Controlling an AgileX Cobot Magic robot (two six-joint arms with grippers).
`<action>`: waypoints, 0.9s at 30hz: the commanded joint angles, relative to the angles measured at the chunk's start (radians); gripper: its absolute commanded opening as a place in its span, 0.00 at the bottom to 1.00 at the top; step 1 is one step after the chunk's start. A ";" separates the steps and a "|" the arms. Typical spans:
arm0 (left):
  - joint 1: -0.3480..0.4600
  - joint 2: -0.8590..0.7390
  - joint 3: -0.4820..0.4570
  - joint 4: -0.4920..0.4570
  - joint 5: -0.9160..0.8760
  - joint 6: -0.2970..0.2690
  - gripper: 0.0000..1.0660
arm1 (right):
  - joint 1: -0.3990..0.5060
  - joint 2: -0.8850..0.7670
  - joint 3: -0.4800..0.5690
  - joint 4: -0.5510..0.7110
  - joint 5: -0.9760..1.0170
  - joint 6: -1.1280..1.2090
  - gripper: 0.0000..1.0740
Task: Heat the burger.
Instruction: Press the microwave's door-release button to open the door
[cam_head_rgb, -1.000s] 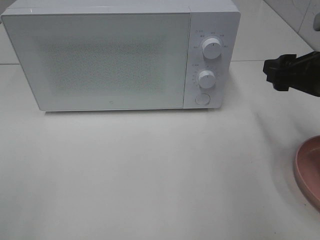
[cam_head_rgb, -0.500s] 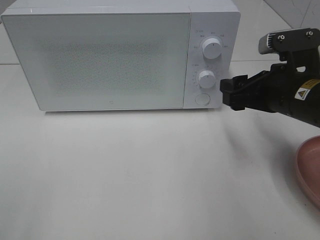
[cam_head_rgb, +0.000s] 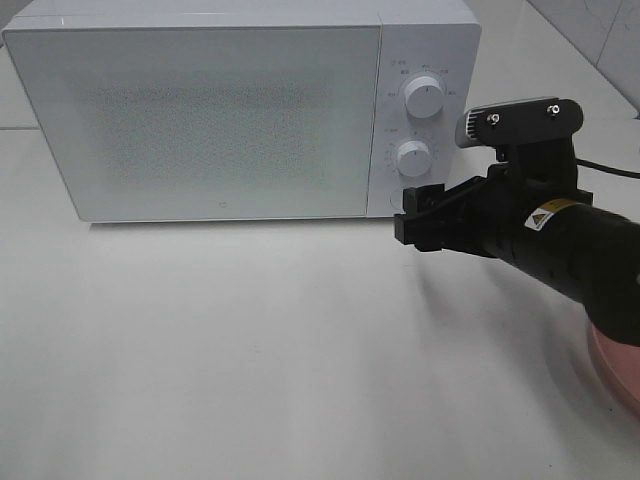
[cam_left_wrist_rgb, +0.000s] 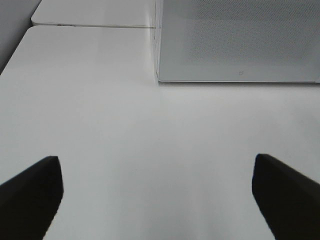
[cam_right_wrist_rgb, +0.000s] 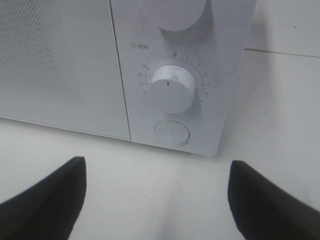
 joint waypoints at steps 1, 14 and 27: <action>0.001 0.001 0.006 -0.001 -0.002 0.000 0.92 | 0.066 0.028 0.001 0.191 -0.120 -0.140 0.68; 0.001 0.001 0.006 -0.001 -0.002 0.000 0.92 | 0.110 0.031 0.001 0.317 -0.178 -0.179 0.68; 0.001 0.001 0.006 -0.001 -0.002 0.000 0.92 | 0.110 0.031 0.001 0.316 -0.170 0.153 0.66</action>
